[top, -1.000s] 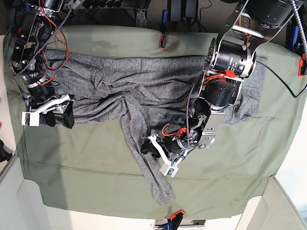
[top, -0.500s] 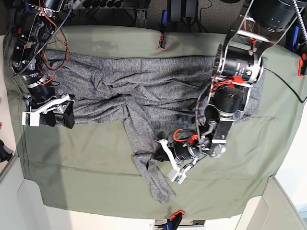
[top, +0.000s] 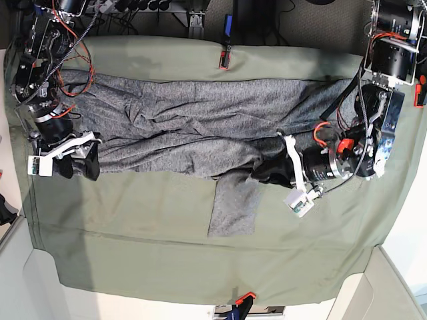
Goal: Fold the T-shirt properly
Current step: 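Lay the sleeve over the folded band with the left gripper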
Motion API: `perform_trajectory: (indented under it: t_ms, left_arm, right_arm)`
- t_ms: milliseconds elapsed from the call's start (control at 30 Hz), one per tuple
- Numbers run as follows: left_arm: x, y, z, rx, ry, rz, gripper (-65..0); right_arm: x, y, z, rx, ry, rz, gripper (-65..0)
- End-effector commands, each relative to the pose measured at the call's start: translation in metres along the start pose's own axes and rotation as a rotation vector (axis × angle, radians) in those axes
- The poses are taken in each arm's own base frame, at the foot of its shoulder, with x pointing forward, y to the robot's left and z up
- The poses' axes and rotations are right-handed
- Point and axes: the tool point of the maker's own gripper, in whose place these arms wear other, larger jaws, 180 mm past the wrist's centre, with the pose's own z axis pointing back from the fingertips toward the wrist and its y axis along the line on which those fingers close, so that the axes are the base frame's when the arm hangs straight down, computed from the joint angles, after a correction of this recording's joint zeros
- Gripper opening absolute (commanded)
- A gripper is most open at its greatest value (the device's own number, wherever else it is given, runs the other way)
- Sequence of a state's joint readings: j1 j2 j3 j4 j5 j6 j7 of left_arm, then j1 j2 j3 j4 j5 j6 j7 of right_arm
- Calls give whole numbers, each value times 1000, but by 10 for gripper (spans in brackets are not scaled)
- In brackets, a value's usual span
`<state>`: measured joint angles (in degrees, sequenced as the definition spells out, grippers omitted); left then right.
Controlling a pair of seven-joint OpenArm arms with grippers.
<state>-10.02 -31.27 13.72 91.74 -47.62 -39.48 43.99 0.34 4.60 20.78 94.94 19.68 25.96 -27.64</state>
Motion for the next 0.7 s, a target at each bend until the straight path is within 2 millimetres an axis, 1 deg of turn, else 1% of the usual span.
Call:
perform_trajectory:
  t_ms: [0, 67, 100, 133, 200, 233, 300, 400, 467, 500, 600, 667]
  left_arm:
    - [27, -5, 8, -8, -68, -59, -650]
    - [26, -16, 12, -14, -60, -97, -648]
    - [24, -20, 13, -18, -50, -106, -645]
    - [21, -24, 14, -21, -44, -108, -644]
    - [17, -28, 16, -25, -42, -102, -644]
    - [15, -29, 16, -25, -40, -97, -644]
    - [15, -28, 20, -16, -49, -93, -644]
    - [28, -25, 30, 13, -90, -108, -644]
    - [37, -25, 40, 35, -120, -129, -644]
    - [39, -26, 45, 46, -129, -135, -644]
    - [30, -29, 53, 53, -126, -107, -644]
    - [22, -32, 53, 46, -117, -82, -644]
  right_arm:
    - [25, 2, 0, 15, -83, 12, -270]
    - [32, 2, 0, 11, -117, 10, -275]
    - [34, 1, 0, 7, -125, 13, -309]
    - [34, 0, -1, -2, -121, 26, -374]
    - [34, -3, -3, -22, -111, 61, -566]
    - [36, -4, -5, -29, -109, 74, -650]
    - [39, -8, -11, -44, -104, 94, -650]
    - [44, -18, -26, -58, -90, 100, -650]
    - [40, -27, -36, -65, -65, 87, -650]
    - [36, -32, -40, -68, -49, 77, -650]
    - [20, -41, -49, -76, 3, 51, -650]
    - [12, -44, -53, -77, 26, 36, -650]
